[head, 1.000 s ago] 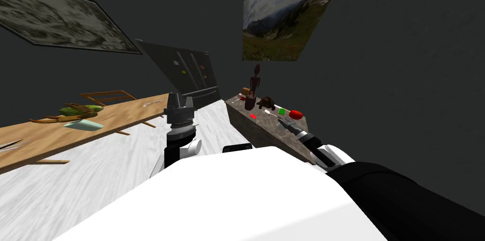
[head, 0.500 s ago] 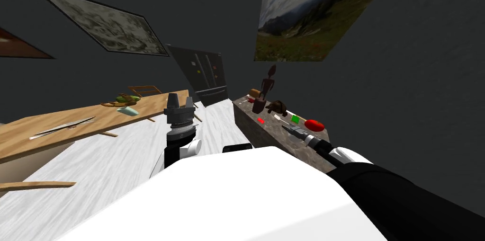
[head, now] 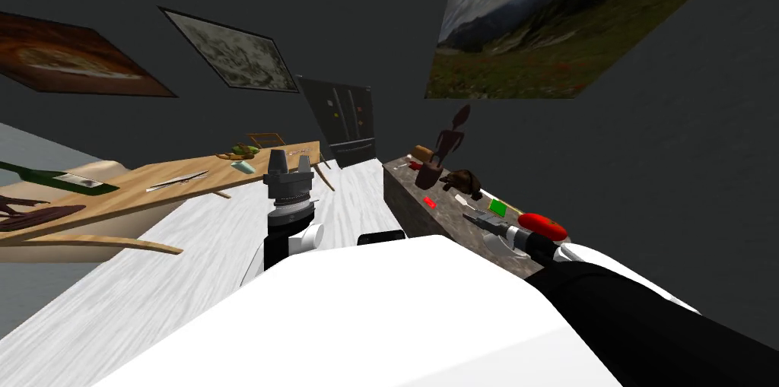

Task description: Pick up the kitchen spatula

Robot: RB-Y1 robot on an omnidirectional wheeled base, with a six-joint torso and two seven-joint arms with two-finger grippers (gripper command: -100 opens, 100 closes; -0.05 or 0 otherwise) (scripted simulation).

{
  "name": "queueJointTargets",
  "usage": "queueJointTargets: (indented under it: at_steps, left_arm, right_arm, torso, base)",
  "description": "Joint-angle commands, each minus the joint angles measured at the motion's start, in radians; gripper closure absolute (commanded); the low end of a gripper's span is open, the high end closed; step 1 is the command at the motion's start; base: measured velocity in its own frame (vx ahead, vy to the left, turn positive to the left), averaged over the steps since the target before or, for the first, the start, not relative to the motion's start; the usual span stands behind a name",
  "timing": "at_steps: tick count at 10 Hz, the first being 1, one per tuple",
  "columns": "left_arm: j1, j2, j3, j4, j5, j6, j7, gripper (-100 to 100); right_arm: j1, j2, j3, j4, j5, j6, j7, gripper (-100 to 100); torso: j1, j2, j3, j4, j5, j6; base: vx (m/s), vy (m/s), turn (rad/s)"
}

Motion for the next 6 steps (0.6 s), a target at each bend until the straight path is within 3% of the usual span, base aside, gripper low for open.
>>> queueJointTargets:
  at_steps: [1,6]
  left_arm:
    - [0.000,0.000,0.000,0.000,0.000,0.000,0.000,0]
    - [0.000,0.000,0.000,0.000,0.000,0.000,0.000,0]
  right_arm:
    - [0.007,-0.023,0.004,0.019,0.031,-0.003,-0.016,-100]
    - [0.091,-0.160,0.003,0.184,0.175,-0.084,-0.074,-100]
  torso:
    - [0.000,0.000,0.000,0.000,0.000,0.000]
    - [-0.001,0.000,0.000,0.000,0.000,0.000]
  base:
    - [0.056,0.008,0.165]
    - [0.072,-0.005,0.273]
